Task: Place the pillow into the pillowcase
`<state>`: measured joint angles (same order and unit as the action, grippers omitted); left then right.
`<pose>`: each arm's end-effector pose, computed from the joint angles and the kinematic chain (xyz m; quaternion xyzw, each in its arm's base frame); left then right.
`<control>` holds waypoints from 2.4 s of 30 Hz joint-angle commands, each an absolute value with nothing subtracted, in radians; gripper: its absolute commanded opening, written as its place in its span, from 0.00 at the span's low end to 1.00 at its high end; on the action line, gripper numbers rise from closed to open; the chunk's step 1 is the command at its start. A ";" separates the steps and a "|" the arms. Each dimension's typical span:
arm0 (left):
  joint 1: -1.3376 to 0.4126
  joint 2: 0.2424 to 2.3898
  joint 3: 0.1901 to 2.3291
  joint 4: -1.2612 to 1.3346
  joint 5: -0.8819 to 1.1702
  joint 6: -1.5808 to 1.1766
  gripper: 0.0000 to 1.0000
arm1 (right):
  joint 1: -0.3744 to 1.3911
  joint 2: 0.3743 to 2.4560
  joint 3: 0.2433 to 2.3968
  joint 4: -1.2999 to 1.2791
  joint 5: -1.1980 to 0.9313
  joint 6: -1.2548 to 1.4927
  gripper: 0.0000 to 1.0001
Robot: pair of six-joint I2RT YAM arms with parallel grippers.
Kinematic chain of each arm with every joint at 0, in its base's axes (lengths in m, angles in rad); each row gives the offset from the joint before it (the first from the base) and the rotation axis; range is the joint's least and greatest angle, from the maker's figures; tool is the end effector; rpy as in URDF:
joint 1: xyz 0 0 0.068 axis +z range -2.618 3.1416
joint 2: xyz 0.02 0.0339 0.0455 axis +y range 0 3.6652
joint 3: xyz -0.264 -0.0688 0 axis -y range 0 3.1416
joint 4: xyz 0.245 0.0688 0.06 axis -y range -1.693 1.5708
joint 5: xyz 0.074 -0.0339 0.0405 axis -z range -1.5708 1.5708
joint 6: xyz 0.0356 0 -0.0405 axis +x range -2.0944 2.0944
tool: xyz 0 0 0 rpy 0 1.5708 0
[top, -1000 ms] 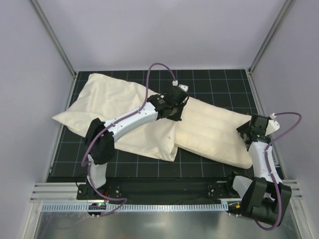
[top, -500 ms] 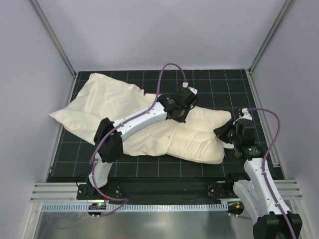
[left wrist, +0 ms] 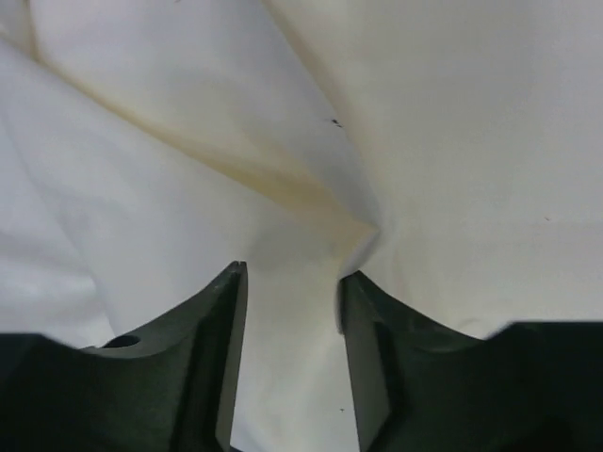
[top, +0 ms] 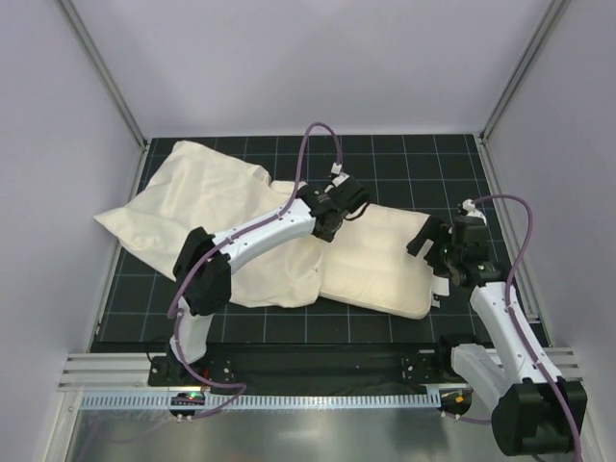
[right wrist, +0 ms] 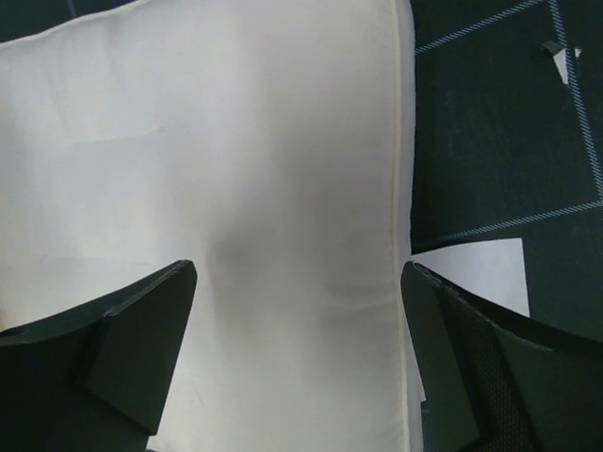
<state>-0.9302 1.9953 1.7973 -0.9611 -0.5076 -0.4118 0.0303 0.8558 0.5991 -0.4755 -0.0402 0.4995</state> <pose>0.2666 -0.3286 0.2684 0.1933 0.9290 0.0695 0.3078 0.1805 0.0069 0.2354 0.2043 0.8901 0.1243 0.3880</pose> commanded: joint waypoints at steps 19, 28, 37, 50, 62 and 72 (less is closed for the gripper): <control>-0.864 2.224 2.217 -1.121 -0.543 -0.390 0.89 | 0.032 1.038 0.526 -0.293 -0.018 0.548 1.00; -0.740 2.356 2.241 -1.190 -0.511 -0.407 0.79 | 0.031 1.022 0.508 -0.270 -0.057 0.566 0.98; -0.736 2.287 2.218 -1.080 -0.482 -0.310 0.00 | 0.032 0.976 0.460 -0.170 -0.242 0.529 0.16; -0.816 2.043 2.028 -0.734 -0.502 -0.042 0.00 | 0.034 0.666 0.445 -0.179 -0.722 0.509 0.04; -0.870 1.796 1.757 -0.402 -0.003 0.054 0.03 | 0.061 0.577 0.448 -0.085 -0.887 0.606 0.04; -0.931 1.798 1.773 -0.385 0.176 0.095 0.01 | 0.095 0.569 0.498 -0.097 -0.822 0.585 0.04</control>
<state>-0.8967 1.8500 1.7447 -0.5022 -0.0147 0.0700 0.0841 0.5949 0.4061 -0.2192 -0.7883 0.5735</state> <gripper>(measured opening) 0.023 0.150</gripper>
